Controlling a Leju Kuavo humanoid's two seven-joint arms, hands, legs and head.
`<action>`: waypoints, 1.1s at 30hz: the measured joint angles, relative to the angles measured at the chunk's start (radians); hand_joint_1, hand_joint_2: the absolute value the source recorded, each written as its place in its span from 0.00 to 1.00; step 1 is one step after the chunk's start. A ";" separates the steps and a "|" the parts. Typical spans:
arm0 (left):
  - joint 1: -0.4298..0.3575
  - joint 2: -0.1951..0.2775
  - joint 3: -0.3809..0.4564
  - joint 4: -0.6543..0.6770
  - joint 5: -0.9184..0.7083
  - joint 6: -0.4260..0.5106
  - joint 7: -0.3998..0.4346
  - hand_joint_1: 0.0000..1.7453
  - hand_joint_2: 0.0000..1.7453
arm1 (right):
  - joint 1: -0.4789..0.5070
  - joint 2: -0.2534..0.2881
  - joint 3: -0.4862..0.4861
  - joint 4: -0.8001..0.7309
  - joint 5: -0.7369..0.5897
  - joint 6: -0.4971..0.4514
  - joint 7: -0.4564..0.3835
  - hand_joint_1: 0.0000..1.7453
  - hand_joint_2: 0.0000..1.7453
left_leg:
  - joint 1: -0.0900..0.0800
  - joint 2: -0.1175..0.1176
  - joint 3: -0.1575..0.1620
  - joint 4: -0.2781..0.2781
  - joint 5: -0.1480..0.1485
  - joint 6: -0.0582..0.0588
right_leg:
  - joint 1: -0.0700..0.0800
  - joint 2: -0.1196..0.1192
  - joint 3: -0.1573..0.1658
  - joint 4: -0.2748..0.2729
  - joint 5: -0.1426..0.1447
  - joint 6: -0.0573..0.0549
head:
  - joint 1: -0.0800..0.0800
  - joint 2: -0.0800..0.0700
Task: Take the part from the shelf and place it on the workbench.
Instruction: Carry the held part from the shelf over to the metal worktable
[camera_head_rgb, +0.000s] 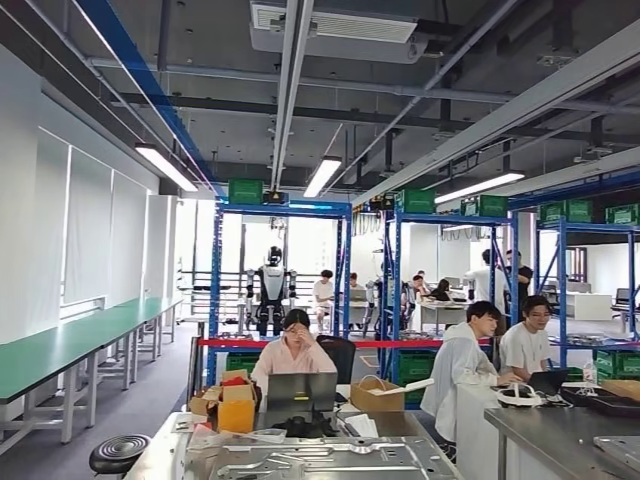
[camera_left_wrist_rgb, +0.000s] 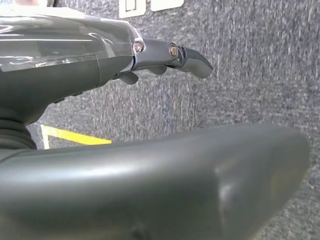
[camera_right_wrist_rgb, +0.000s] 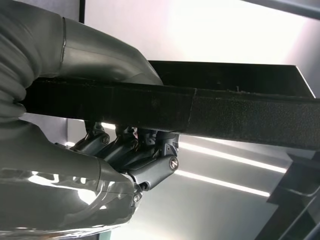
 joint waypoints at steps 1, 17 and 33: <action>0.000 0.000 0.000 0.000 -0.001 0.000 0.000 0.00 1.00 | 0.000 0.001 0.000 0.000 0.000 0.000 0.000 1.00 1.00 | 0.000 0.001 0.003 0.004 -0.003 -0.003 | -0.003 -0.002 0.009 -0.007 0.005 -0.002 | 0.000 0.000; 0.000 0.000 0.009 0.001 -0.003 -0.001 -0.005 0.00 1.00 | 0.006 0.017 -0.016 0.003 -0.028 -0.002 0.009 1.00 1.00 | 0.038 0.013 -0.083 0.029 0.055 -0.067 | -0.031 -0.004 0.092 -0.020 -0.051 0.033 | 0.000 0.000; -0.001 -0.011 0.017 0.000 -0.019 -0.001 -0.007 0.00 1.00 | 0.008 0.025 -0.032 0.010 -0.060 0.017 0.026 1.00 1.00 | -0.006 0.067 0.011 0.007 -0.031 0.006 | 0.028 -0.055 -0.024 0.023 0.013 -0.019 | -0.001 0.000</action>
